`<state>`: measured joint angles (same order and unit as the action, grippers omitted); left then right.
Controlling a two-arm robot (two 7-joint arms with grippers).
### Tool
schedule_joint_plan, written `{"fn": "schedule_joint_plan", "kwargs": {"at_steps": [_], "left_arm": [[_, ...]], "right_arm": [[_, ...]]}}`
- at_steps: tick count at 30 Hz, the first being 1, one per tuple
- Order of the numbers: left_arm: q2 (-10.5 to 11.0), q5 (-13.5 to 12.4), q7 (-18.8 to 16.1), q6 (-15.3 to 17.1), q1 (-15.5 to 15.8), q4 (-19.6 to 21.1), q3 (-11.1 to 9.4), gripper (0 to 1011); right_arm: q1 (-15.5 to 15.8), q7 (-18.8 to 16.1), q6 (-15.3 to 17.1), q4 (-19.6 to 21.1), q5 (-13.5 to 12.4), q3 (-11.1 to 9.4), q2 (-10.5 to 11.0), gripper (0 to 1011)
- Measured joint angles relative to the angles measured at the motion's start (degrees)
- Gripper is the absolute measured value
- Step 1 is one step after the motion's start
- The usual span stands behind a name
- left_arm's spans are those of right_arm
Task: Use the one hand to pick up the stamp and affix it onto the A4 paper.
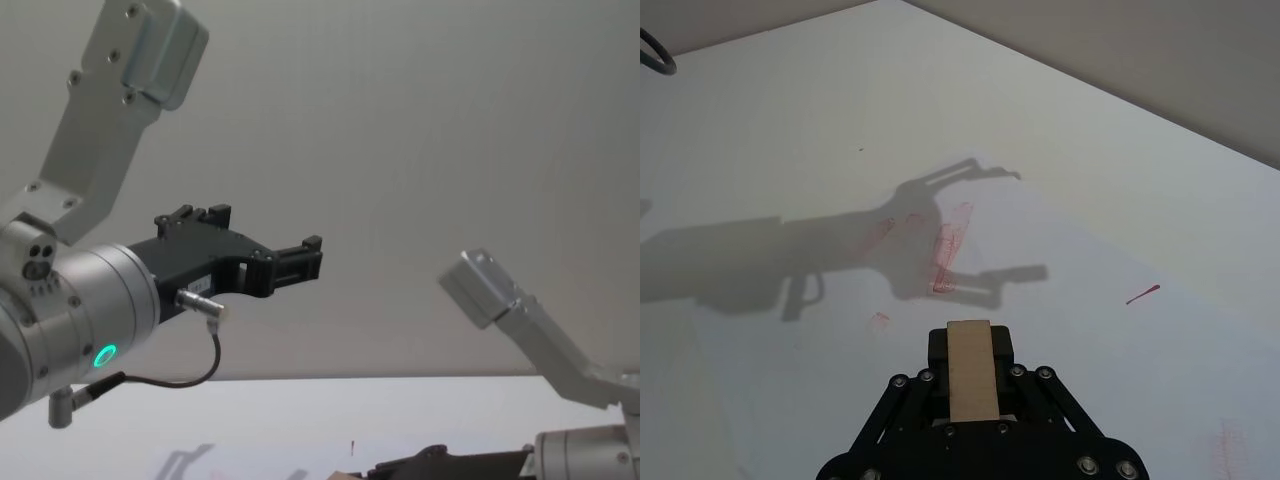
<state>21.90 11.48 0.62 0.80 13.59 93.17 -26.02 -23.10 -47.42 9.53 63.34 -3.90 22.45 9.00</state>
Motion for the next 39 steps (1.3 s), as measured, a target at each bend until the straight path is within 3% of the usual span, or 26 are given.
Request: {"fn": "schedule_joint_plan", "kwargs": {"at_steps": [17, 28, 39], "left_arm": [[0.0, 0.0, 0.0, 0.0, 0.0, 0.0, 0.0, 1001], [0.0, 0.0, 0.0, 0.0, 0.0, 0.0, 0.0, 1001], [0.0, 0.0, 0.0, 0.0, 0.0, 0.0, 0.0, 1001]], "right_arm": [[0.02, 2.24, -3.61, 1.95, 0.18, 0.52, 0.24, 219], [1.17, 7.19, -6.27, 9.44, -2.83, -1.21, 1.94, 219], [5.3, 14.23, -5.56, 17.64, -6.86, -3.34, 5.31, 219]]}}
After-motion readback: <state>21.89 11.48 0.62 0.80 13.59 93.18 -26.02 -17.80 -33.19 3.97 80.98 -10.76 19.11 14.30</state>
